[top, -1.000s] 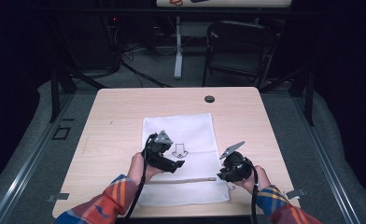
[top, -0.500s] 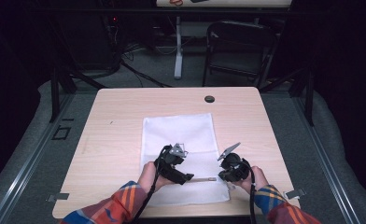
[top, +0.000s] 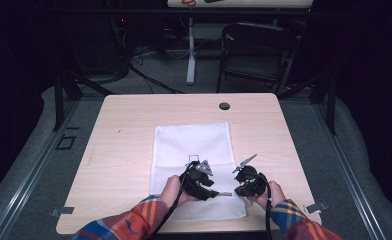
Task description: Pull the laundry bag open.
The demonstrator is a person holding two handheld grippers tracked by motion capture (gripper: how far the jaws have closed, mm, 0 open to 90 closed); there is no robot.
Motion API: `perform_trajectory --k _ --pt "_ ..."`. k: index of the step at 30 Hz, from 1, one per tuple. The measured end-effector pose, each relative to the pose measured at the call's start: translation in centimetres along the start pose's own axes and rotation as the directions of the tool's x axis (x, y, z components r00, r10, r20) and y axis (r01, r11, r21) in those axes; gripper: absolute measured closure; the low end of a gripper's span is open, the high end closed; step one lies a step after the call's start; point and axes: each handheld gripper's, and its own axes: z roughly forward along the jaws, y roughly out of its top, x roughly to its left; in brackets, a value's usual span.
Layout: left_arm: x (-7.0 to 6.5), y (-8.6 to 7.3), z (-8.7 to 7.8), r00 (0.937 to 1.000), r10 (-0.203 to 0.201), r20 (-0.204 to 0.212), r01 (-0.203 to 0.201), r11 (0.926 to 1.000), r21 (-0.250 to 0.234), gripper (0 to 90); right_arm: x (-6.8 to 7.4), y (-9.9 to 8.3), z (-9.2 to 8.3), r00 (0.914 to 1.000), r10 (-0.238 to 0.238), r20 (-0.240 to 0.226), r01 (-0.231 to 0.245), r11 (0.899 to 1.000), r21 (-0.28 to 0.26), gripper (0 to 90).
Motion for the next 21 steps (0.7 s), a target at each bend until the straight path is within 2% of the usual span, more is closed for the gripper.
perform_trajectory --k 3,5,6,7,8,10,11,13,16,18,19,20,21 --pt "-0.3 0.4 0.8 0.9998 0.018 0.009 -0.019 0.9996 0.021 58.1 0.2 0.0 0.0 1.0000 -0.002 0.004 0.002 1.000 0.005 90.0" --pt "-0.4 0.7 1.4 0.9994 0.023 0.025 -0.024 0.9996 0.014 60.5 0.2 0.0 0.0 1.0000 -0.003 -0.005 0.003 1.000 -0.001 90.0" --pt "-0.5 0.9 1.5 0.9994 0.031 0.017 -0.032 0.9991 0.029 61.4 0.3 0.0 0.1 1.0000 -0.001 -0.007 0.000 1.000 -0.011 90.0" --pt "-0.6 1.0 1.9 0.9990 0.032 0.031 -0.033 0.9993 0.016 62.2 0.2 0.0 0.0 0.9999 -0.012 0.008 0.012 1.000 0.005 90.0" --pt "-0.6 1.0 1.9 0.9990 0.032 0.031 -0.033 0.9993 0.016 63.3 0.2 0.0 0.1 1.0000 -0.002 -0.009 0.002 1.000 -0.011 90.0" --pt "-0.8 1.4 2.5 0.9987 0.043 0.028 -0.044 0.9985 0.032 64.8 0.2 0.0 0.0 0.9999 -0.015 -0.006 0.015 1.000 0.004 90.0" --pt "-0.7 1.4 2.7 0.9978 0.042 0.051 -0.043 0.9988 0.024 65.8 0.1 0.0 0.0 0.9998 -0.020 -0.008 0.020 1.000 0.005 90.0" --pt "-0.7 1.4 3.2 0.9981 0.042 0.044 -0.044 0.9983 0.038 68.0 0.1 0.0 0.0 0.9996 -0.028 -0.011 0.028 1.000 0.004 90.0" --pt "-0.7 1.3 3.5 0.9978 0.034 0.058 -0.035 0.9989 0.029 70.7 0.1 -0.1 0.0 0.9991 -0.042 -0.006 0.042 0.999 0.003 90.0" --pt "-0.8 1.5 3.7 0.9975 0.054 0.046 -0.056 0.9977 0.039 73.3 0.1 -0.1 0.0 0.9987 -0.052 -0.003 0.052 0.999 0.002 90.0" --pt "-0.8 1.5 3.7 0.9978 0.054 0.039 -0.055 0.9976 0.041 75.2 0.2 -0.1 0.1 0.9993 -0.038 -0.008 0.038 0.999 -0.015 90.0" --pt "-0.7 1.4 3.8 0.9978 0.047 0.046 -0.049 0.9985 0.026 77.9 0.0 0.0 0.0 0.9980 -0.063 -0.007 0.063 0.998 0.012 90.0" --pt "-0.6 1.4 3.7 0.9982 0.044 0.041 -0.046 0.9984 0.033 79.6 0.1 -0.1 0.0 0.9986 -0.052 -0.013 0.052 0.999 -0.002 90.0"
